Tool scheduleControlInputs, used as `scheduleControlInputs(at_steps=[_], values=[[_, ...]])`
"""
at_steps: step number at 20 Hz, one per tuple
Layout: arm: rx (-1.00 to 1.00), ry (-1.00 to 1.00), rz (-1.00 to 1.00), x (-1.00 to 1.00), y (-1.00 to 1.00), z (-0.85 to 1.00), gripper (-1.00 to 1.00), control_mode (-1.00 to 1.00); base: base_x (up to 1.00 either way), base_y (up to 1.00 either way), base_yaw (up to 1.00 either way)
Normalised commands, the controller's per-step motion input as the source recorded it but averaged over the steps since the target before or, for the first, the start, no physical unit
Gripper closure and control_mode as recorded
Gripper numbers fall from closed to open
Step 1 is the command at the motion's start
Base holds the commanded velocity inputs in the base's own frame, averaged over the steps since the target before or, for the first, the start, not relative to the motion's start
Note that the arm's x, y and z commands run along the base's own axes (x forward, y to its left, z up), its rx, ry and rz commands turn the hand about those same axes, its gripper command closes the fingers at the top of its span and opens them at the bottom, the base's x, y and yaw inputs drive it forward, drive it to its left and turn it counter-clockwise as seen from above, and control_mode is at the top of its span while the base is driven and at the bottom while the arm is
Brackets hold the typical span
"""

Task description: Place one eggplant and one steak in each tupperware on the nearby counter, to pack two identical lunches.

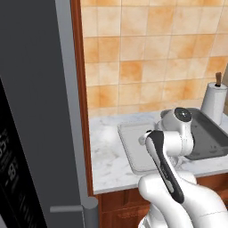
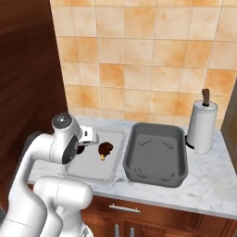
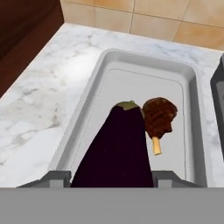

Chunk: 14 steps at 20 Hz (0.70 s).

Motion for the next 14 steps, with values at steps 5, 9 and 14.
scheduleControlInputs(at_steps=[5,9,14], values=[[0.0,0.05,0.0,0.43,0.0,-0.34,1.0,-1.0,0.0,0.0,0.0],[0.0,0.1,0.0,0.45,0.0,-0.22,1.0,-1.0,0.0,0.0,0.0],[0.0,0.09,0.0,0.28,0.0,-0.36,1.0,-1.0,0.0,0.0,0.0]])
